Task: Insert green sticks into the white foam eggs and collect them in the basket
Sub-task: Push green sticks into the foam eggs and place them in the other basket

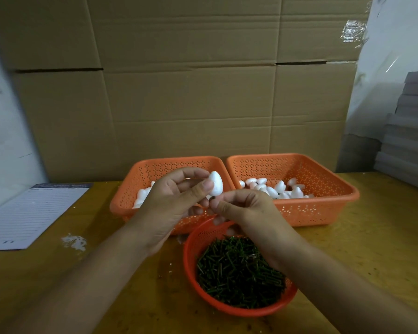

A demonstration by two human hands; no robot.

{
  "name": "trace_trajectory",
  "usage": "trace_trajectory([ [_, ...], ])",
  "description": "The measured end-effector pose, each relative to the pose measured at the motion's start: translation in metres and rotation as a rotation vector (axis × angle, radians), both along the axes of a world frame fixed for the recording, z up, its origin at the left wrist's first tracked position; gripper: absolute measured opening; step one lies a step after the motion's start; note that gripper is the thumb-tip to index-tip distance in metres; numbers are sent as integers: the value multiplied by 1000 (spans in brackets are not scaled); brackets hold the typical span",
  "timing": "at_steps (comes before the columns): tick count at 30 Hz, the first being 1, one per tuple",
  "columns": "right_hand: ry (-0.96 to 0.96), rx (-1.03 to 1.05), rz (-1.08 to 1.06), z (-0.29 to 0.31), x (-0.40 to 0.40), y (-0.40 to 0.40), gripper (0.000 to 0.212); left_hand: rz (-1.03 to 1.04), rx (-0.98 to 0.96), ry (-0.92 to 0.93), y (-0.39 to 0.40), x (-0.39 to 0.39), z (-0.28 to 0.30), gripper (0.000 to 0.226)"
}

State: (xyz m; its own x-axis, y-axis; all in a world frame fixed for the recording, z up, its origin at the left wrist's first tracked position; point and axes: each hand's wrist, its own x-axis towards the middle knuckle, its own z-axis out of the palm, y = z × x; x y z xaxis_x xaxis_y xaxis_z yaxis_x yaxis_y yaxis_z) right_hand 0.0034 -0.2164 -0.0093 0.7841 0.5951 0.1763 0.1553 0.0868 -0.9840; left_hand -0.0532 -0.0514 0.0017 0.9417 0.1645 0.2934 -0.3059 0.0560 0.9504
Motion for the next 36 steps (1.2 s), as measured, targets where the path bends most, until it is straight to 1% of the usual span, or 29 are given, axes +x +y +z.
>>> trace_trajectory([
  [4, -3, 24, -21, 2, 2, -1, 8, 0, 15, -4, 2, 0, 1, 33],
  [7, -21, 15, -34, 2, 2, -1, 8, 16, 38, -22, 2, 1, 0, 31],
  [10, -38, 18, -36, 0, 2, 0, 13, 26, 84, -30, 2, 1, -1, 31],
  [15, -51, 25, -29, -1, 1, 0, 10, 30, 146, -13, 4, 2, -1, 28],
  [17, -63, 23, -13, 1, 1, -1, 11, -2, 132, -4, 4, 2, -2, 34],
  [20, -63, 8, 24, 2, 2, -3, 17, -76, 66, 16, 5, 2, -2, 40],
  [22, -59, 4, 54, 3, 2, -3, 18, -132, 52, 38, 6, 1, -2, 36],
  [24, -57, 4, 81, 4, 1, -3, 19, -181, 41, 56, 8, 1, -1, 36],
  [28, -53, 6, 74, 5, -1, -3, 19, -207, 24, 70, 10, 2, -2, 38],
  [32, -77, 17, -5, 7, -2, -3, 15, -149, -3, 70, 8, 1, -1, 43],
  [36, -104, 31, -77, 7, -2, -2, 15, -62, 12, 24, 4, 3, -2, 41],
])
